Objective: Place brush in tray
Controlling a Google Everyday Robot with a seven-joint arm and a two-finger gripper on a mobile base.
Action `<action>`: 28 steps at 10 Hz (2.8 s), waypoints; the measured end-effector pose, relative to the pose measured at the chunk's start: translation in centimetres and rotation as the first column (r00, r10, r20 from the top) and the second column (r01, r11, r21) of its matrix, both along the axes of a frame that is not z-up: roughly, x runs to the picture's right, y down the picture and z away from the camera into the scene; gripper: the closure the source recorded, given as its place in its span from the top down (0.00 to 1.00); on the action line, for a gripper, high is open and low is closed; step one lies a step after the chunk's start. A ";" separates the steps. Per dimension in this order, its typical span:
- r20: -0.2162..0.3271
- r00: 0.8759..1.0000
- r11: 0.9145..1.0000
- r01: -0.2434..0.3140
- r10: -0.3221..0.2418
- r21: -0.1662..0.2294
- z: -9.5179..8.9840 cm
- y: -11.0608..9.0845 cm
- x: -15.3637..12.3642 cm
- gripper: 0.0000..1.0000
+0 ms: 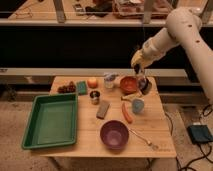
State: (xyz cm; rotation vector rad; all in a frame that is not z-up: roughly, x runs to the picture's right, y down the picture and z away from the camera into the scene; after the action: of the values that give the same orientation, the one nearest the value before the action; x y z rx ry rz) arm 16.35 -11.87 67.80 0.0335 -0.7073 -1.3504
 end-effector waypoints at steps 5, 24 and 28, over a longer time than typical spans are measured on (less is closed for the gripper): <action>0.001 1.000 1.000 0.002 -0.002 0.001 0.0 0.0 0.0 0.00; 0.296 0.731 0.771 0.477 -0.615 0.422 -16.6 9.5 -35.2 0.00; 0.263 0.708 0.736 0.522 -0.656 0.431 -16.5 9.3 -35.0 0.00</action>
State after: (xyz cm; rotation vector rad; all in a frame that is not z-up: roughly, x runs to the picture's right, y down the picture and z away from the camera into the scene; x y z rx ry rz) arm -18.63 -2.60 51.33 0.3889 -0.8695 -2.1332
